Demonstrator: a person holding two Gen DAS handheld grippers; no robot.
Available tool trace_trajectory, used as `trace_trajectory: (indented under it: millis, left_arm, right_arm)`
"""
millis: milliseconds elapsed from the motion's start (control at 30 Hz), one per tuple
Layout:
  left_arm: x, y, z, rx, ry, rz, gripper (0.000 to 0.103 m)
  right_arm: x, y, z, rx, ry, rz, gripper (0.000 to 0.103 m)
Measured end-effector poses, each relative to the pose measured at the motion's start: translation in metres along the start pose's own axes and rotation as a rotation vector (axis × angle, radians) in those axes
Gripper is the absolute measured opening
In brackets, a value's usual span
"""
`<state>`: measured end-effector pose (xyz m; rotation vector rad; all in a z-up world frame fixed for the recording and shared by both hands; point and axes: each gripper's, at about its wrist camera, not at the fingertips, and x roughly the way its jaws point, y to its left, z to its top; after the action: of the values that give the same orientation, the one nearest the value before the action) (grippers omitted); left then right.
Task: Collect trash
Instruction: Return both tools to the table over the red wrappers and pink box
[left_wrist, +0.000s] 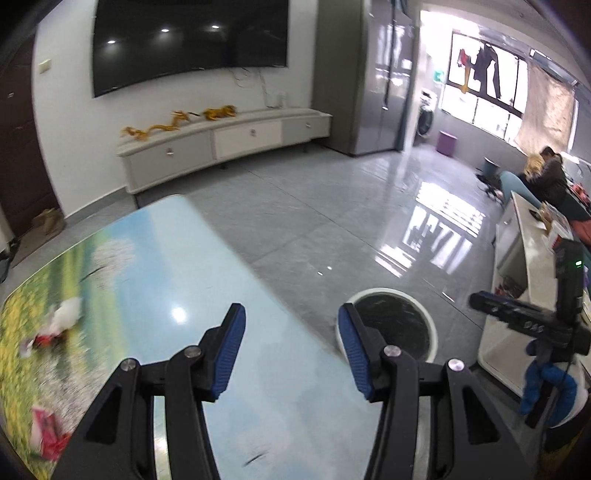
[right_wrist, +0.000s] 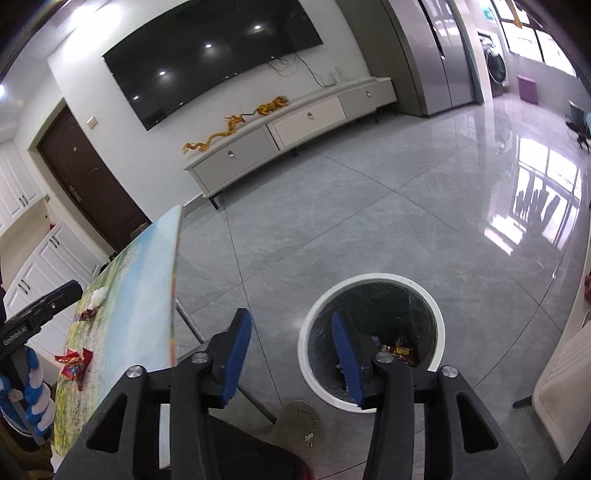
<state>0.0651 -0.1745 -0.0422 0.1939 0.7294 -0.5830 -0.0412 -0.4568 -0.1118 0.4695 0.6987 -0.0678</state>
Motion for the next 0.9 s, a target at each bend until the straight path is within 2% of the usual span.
trace_trajectory:
  millis: [167,367,700,900]
  left_arm:
    - [-0.026,0.049,-0.036,-0.080,-0.038,0.106,0.054]
    - [-0.043,0.088,-0.071,-0.150,-0.074,0.212,0.054]
    - [-0.077,0.114,-0.083,-0.240,-0.179,0.325,0.054]
    - [-0.093,0.128,-0.093,-0.265,-0.206,0.390,0.054]
  right_arm:
    - [-0.015,0.033,0.001,-0.066,-0.025,0.011,0.047]
    - [-0.021,0.065,-0.003,-0.136,-0.029,0.030,0.048]
    - [-0.042,0.076,-0.006,-0.162,-0.068,0.025,0.053]
    - [-0.044,0.075,-0.006,-0.161,-0.078,0.020,0.056]
